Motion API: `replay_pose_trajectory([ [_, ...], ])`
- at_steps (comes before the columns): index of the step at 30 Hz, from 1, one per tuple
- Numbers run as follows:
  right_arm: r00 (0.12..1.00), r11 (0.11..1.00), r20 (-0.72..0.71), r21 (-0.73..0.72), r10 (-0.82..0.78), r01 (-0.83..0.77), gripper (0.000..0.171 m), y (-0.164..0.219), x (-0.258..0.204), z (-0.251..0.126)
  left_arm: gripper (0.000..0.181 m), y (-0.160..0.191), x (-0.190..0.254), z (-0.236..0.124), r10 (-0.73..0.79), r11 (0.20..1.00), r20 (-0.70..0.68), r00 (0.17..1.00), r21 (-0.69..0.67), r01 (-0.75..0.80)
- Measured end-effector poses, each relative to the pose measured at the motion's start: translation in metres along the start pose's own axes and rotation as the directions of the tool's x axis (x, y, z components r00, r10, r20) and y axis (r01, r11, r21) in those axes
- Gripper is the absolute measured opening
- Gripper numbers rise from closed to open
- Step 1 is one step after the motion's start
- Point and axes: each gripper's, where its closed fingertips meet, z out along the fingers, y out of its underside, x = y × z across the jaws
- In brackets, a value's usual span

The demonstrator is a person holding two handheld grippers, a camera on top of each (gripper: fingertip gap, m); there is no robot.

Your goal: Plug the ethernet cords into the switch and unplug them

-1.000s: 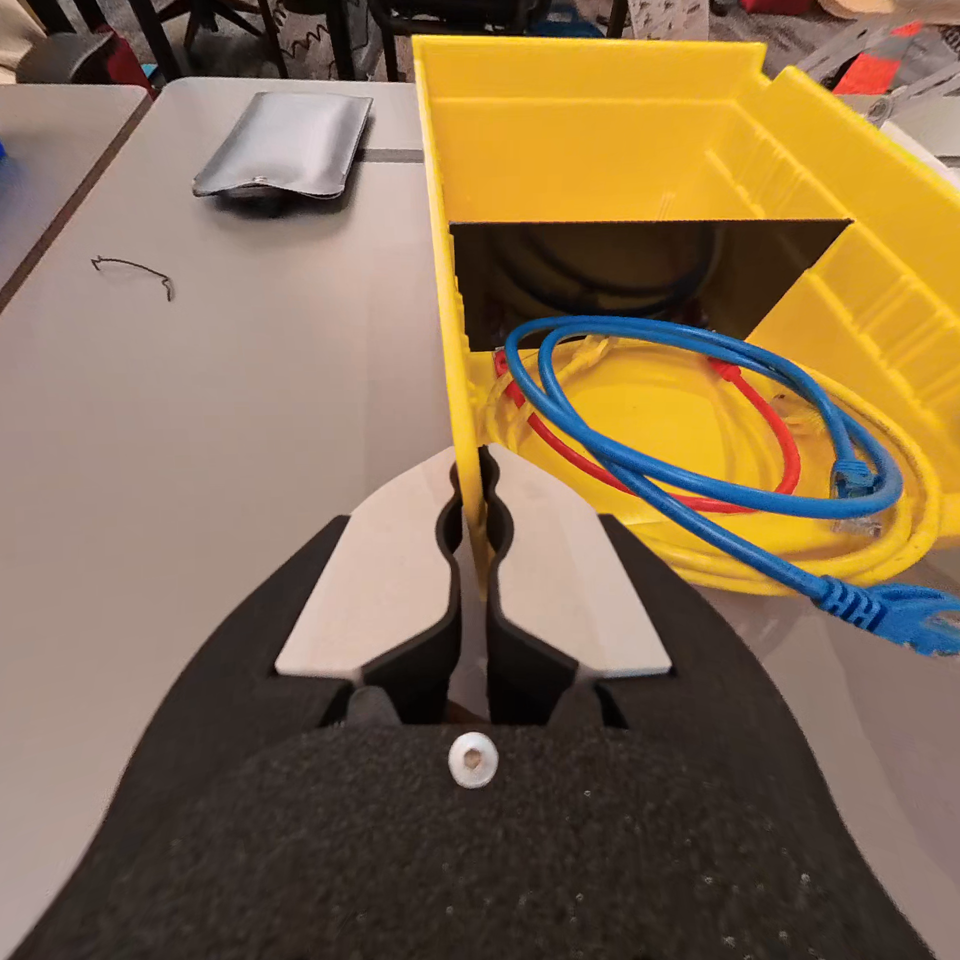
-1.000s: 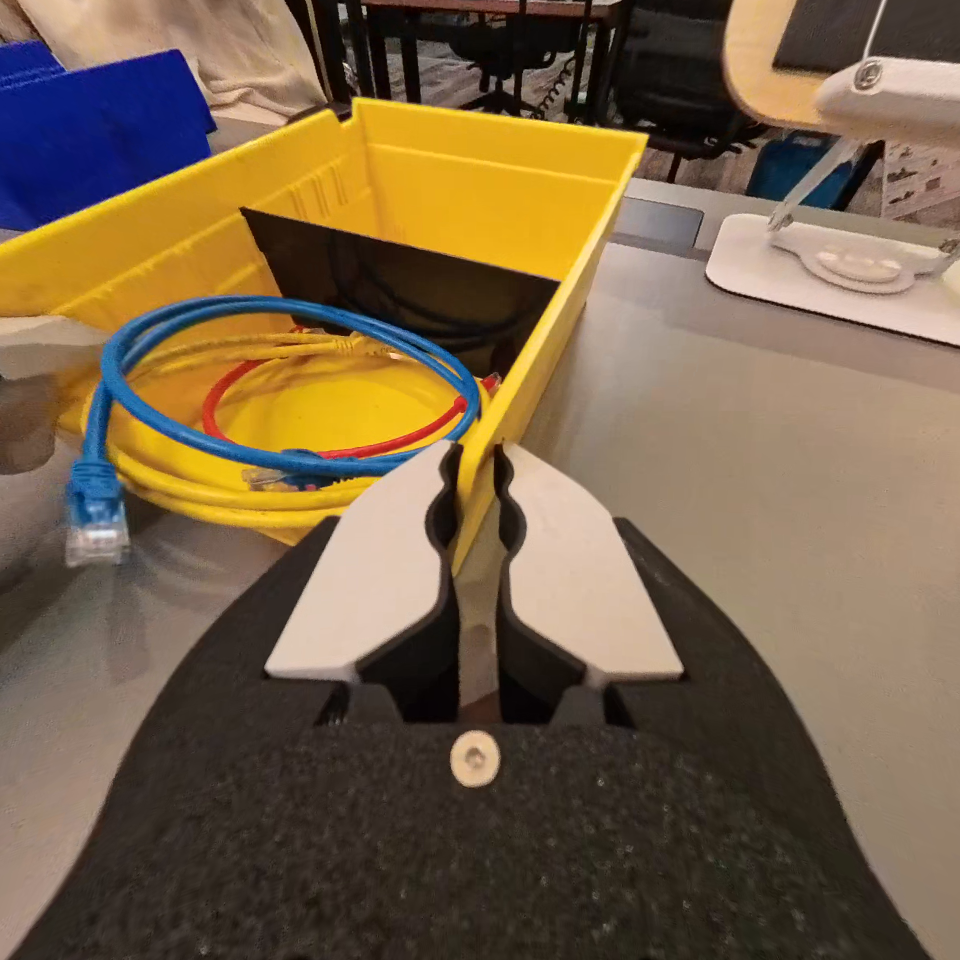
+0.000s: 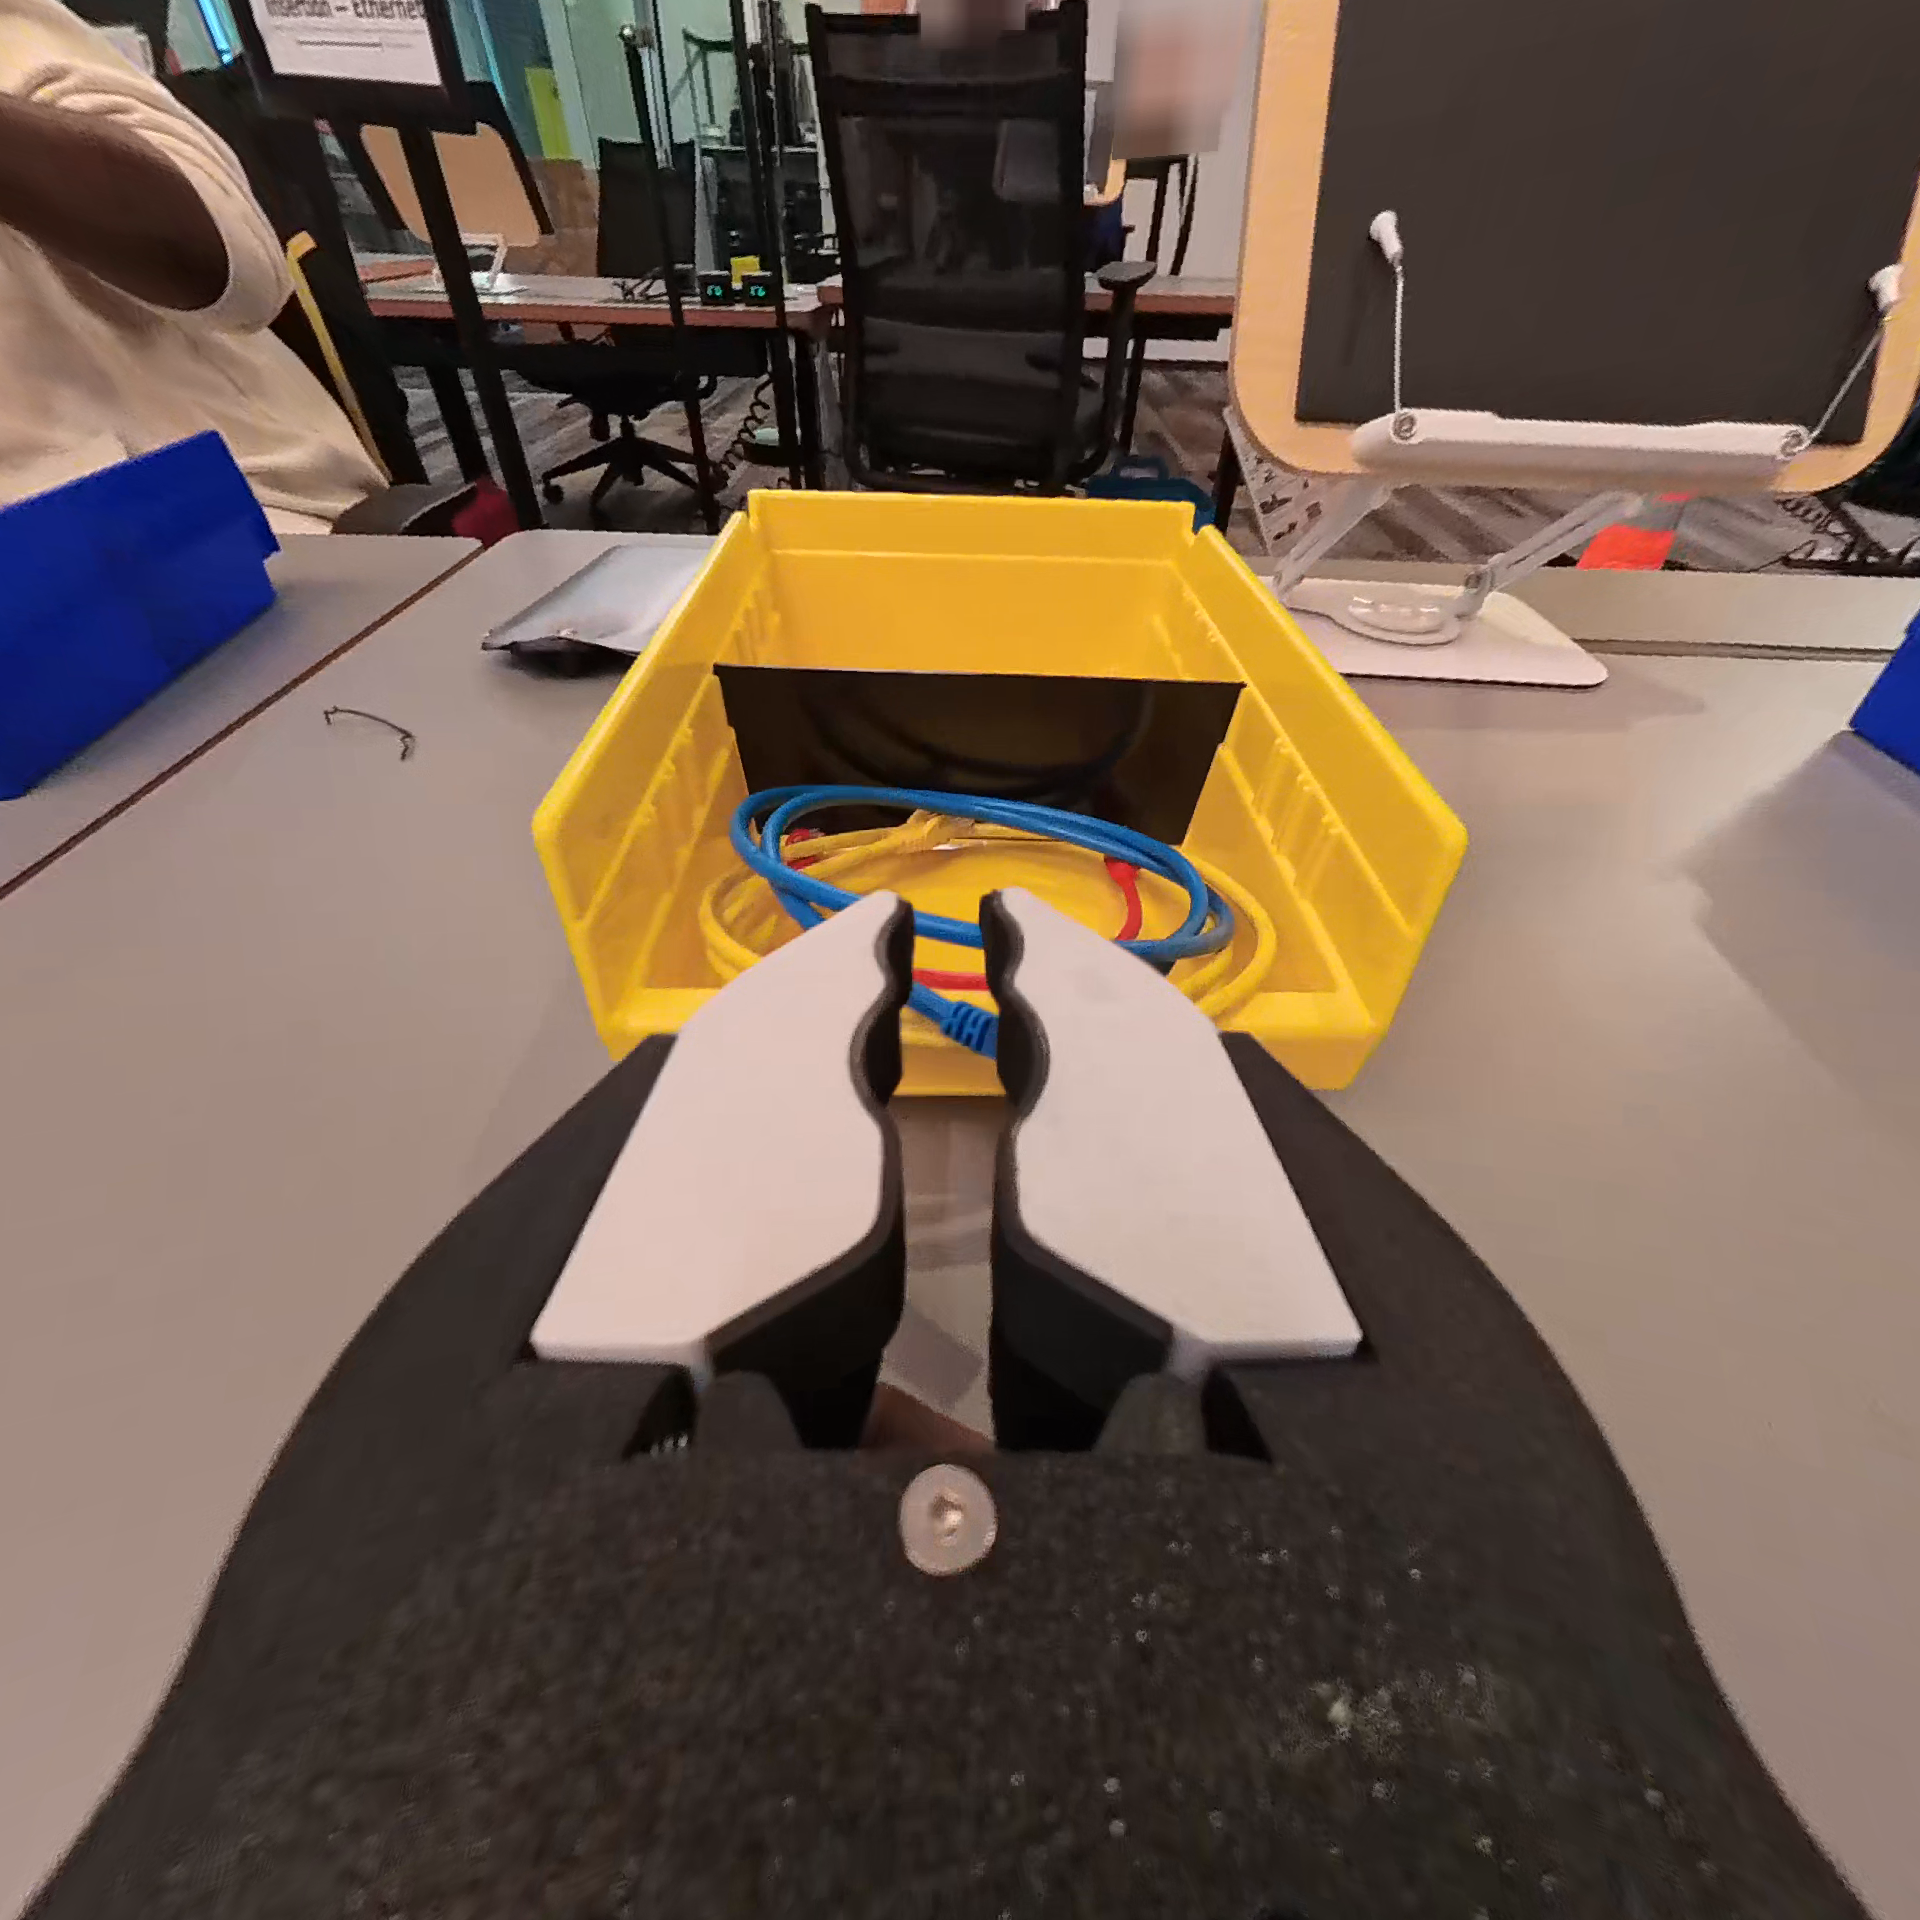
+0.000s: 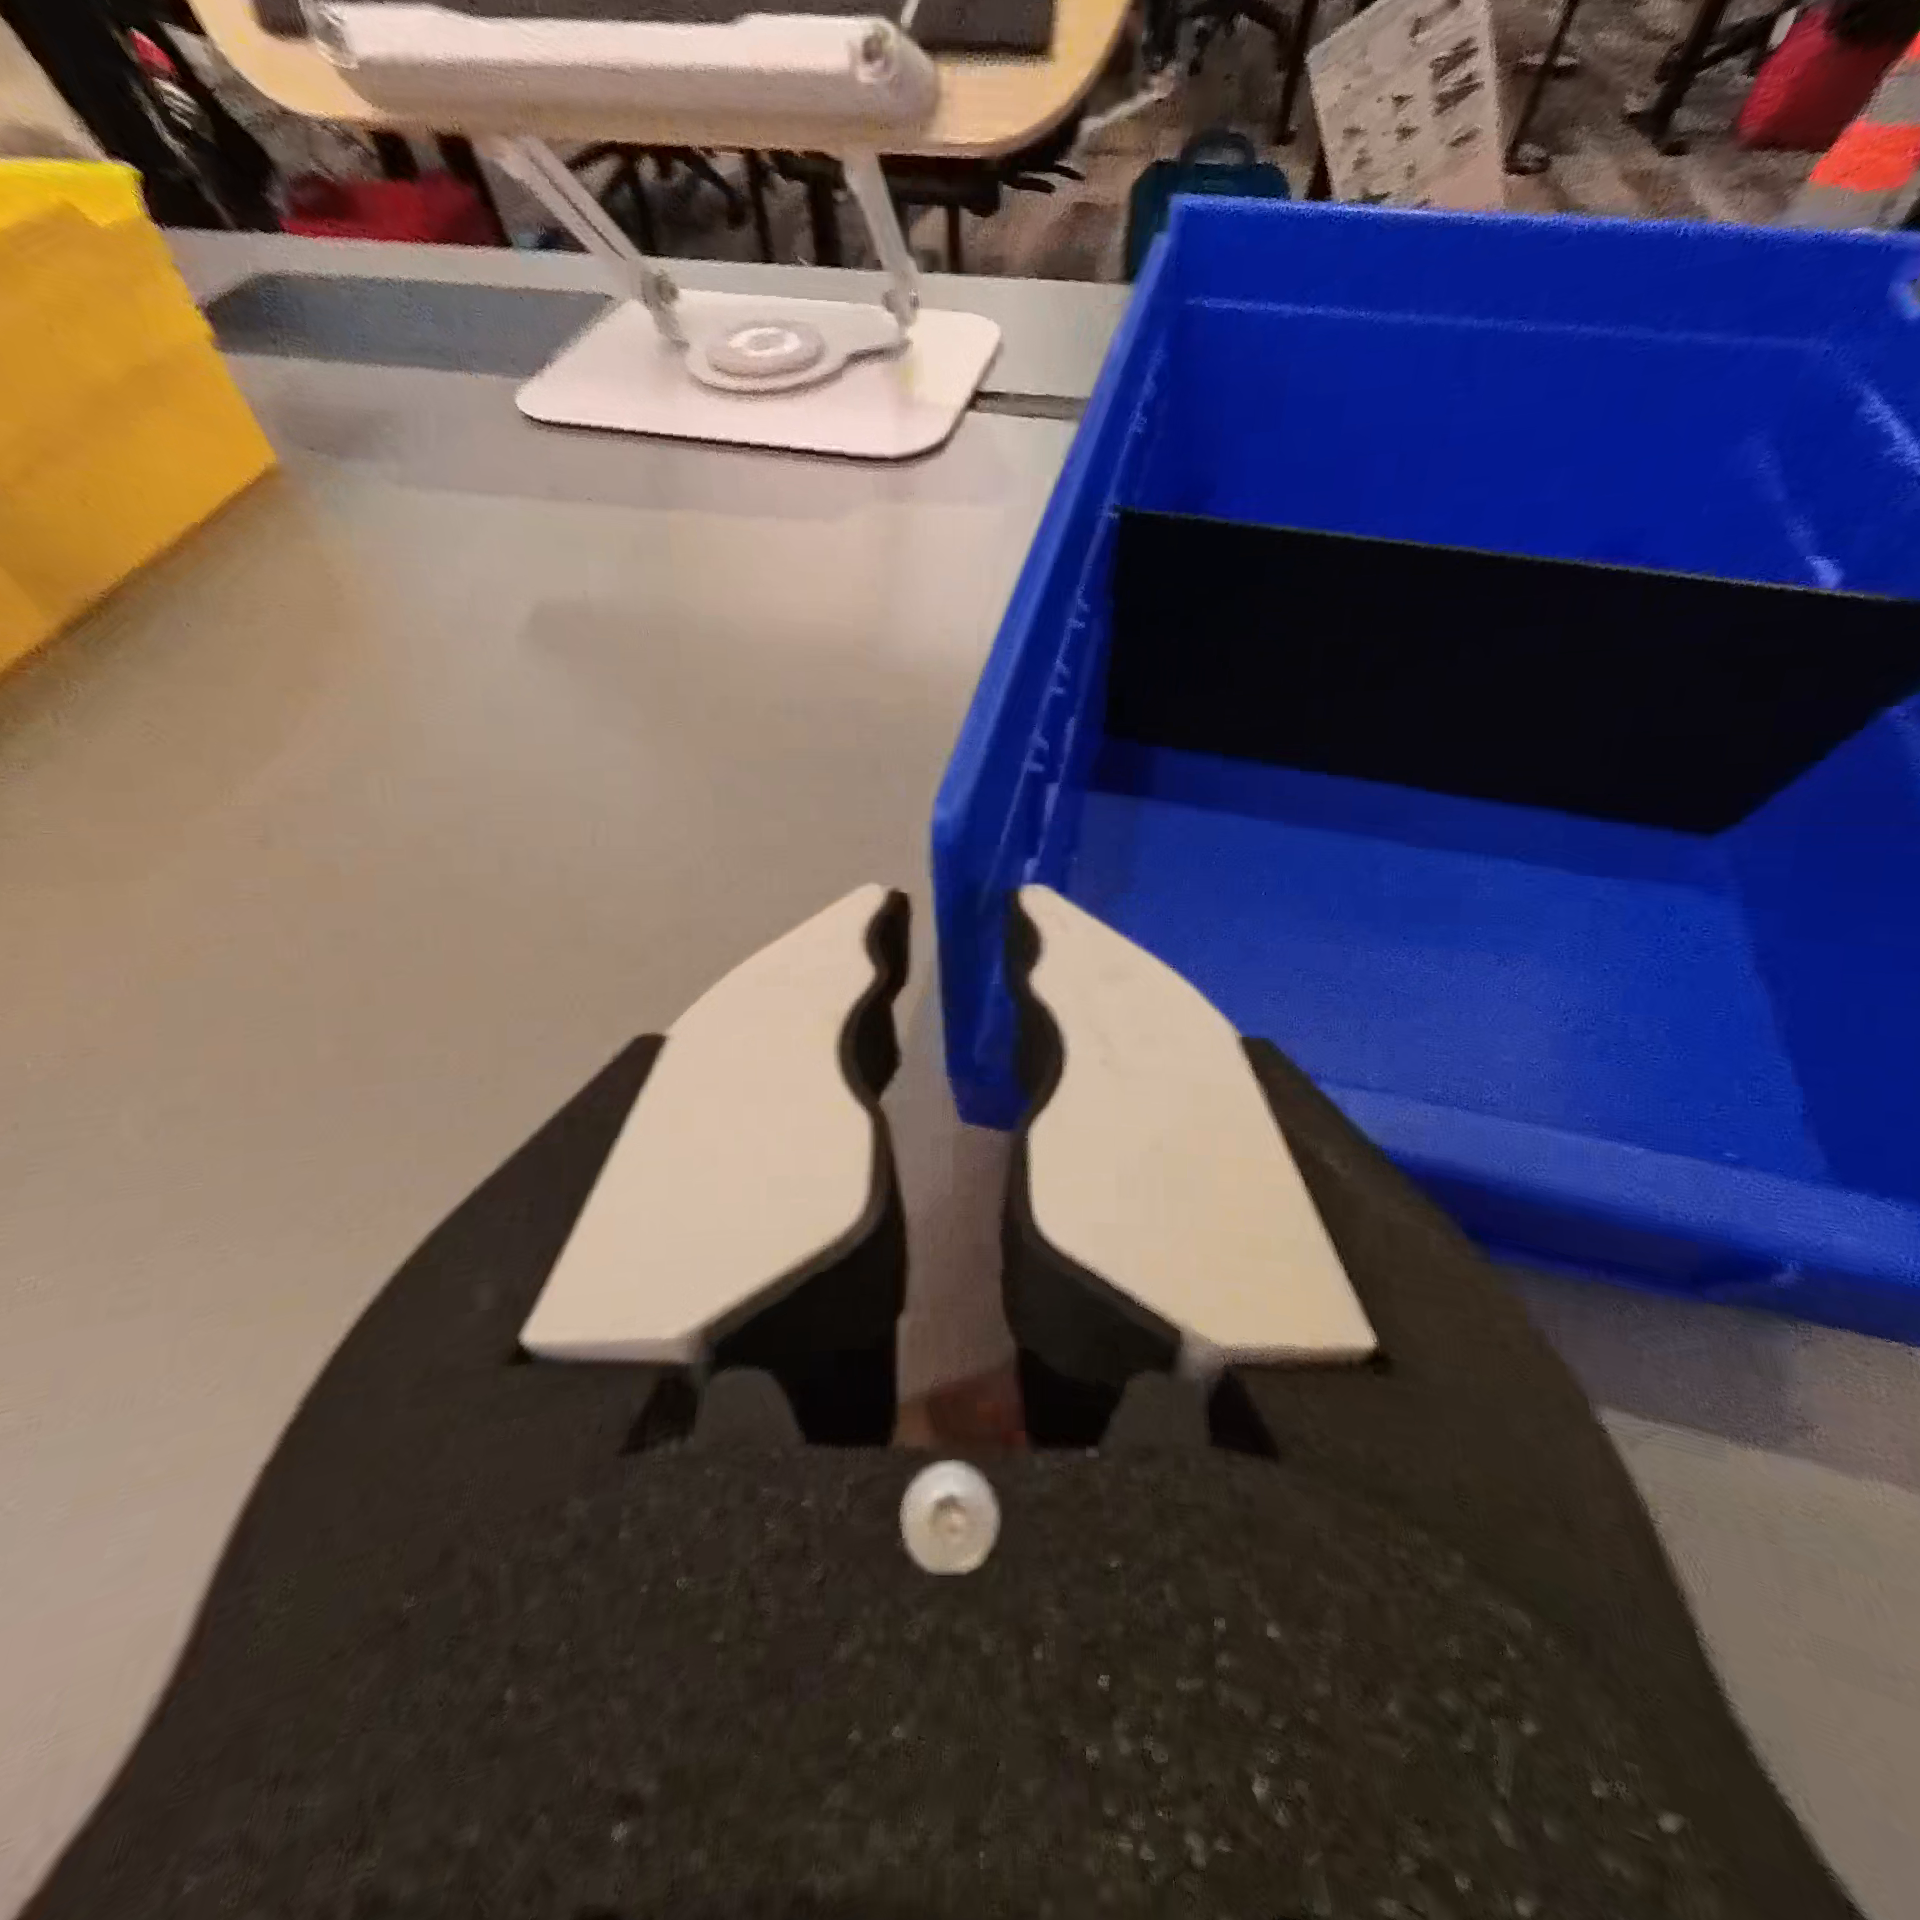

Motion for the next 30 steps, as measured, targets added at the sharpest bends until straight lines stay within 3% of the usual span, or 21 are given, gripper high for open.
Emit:
replay_pose_trajectory([
  [1,0.999,1.0,-0.029,-0.022,-0.02,0.019,0.011,0.002,0.003,0.001,0.012,0.0,0.001,0.001,-0.001,1.0,-0.01,1.0,0.006,0.001],
  [13,0.993,0.998,-0.107,-0.013,-0.056,0.054,0.008,0.008,0.006,-0.015,0.012,0.01,0.007,-0.011,-0.025,0.998,-0.096,0.995,-0.055,0.02],
  [17,0.988,0.992,-0.124,0.067,-0.094,0.102,0.011,-0.004,-0.002,-0.041,0.013,0.017,0.013,-0.013,-0.03,0.995,-0.12,0.992,-0.1,0.018],
  [20,0.999,0.989,0.002,0.137,-0.052,0.051,0.015,-0.01,-0.036,-0.053,0.014,0.022,0.018,-0.012,-0.016,0.991,-0.137,0.99,-0.13,-0.002],
  [24,0.926,0.993,0.369,0.108,-0.084,0.047,0.017,0.007,-0.112,-0.057,0.015,0.033,0.032,-0.011,-0.04,0.98,-0.203,0.978,-0.199,-0.001],
  [30,0.91,0.997,0.411,0.069,-0.053,0.027,0.016,0.019,-0.121,-0.056,0.02,0.034,0.057,-0.008,0.022,0.978,-0.289,0.957,-0.191,-0.08],
])
